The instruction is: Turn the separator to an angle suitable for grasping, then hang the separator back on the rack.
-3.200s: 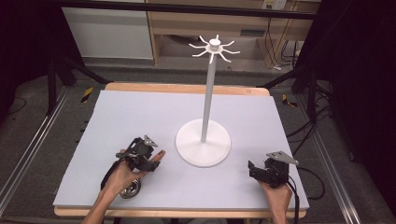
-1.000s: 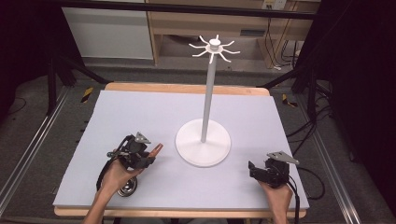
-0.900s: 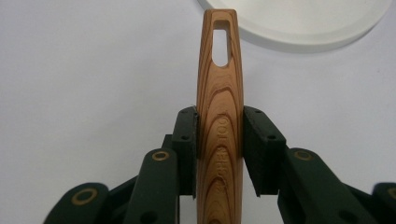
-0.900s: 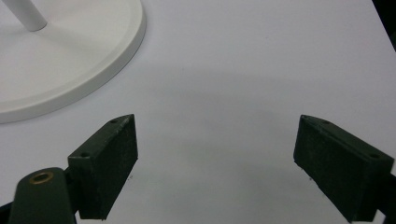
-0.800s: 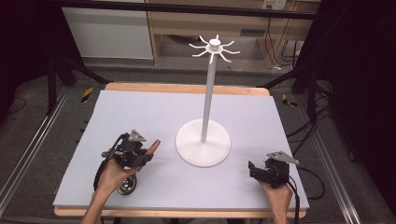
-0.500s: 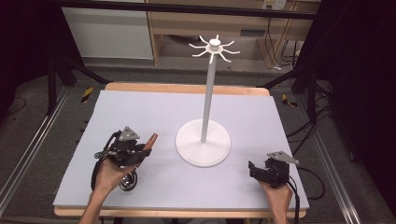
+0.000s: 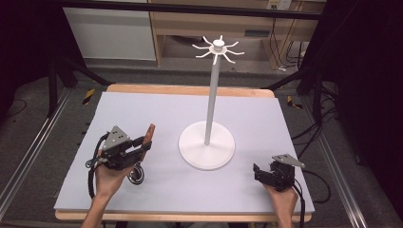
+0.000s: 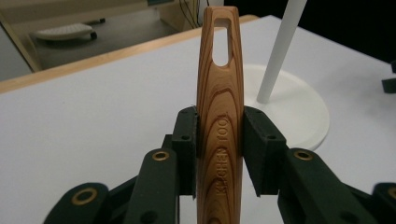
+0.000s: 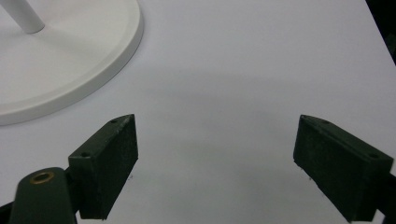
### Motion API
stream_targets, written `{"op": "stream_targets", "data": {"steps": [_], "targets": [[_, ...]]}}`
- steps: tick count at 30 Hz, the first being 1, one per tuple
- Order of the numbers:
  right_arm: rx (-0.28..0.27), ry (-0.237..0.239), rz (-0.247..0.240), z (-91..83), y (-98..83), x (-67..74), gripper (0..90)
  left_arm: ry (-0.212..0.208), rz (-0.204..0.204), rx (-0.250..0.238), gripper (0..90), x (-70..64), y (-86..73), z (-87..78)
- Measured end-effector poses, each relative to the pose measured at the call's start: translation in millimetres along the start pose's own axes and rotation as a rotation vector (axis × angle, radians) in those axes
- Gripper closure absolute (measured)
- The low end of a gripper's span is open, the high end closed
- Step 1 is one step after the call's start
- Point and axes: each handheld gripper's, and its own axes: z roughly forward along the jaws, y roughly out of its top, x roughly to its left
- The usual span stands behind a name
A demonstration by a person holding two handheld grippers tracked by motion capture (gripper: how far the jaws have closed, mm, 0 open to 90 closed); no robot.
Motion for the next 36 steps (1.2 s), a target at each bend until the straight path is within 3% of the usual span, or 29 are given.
{"op": "stream_targets", "data": {"steps": [4,6,15,22,25,36], "targets": [[0.001,-0.005,-0.002,0.3,0.1,-0.5,14.2,-0.003,-0.016,-0.06,67.0,0.0,3.9,-6.2],[0.0,-0.004,0.0,0.3,0.0,-0.5,14.2,-0.012,-0.02,-0.058,66.9,0.5,6.8,-7.7],[0.0,-0.006,-0.004,1.7,-1.3,1.5,14.3,-0.031,-0.062,-0.141,66.9,7.5,22.1,-18.6],[0.001,-0.004,-0.019,2.5,-2.0,2.7,14.3,-0.027,-0.054,-0.178,66.9,8.2,41.0,-18.8],[-0.002,-0.001,-0.001,1.6,-2.2,2.8,14.3,-0.027,-0.052,-0.193,67.0,5.9,49.8,-18.7],[-0.001,-0.002,-0.012,3.2,-2.3,0.5,14.3,-0.02,-0.027,-0.259,67.0,-3.9,80.9,-24.6]]}}
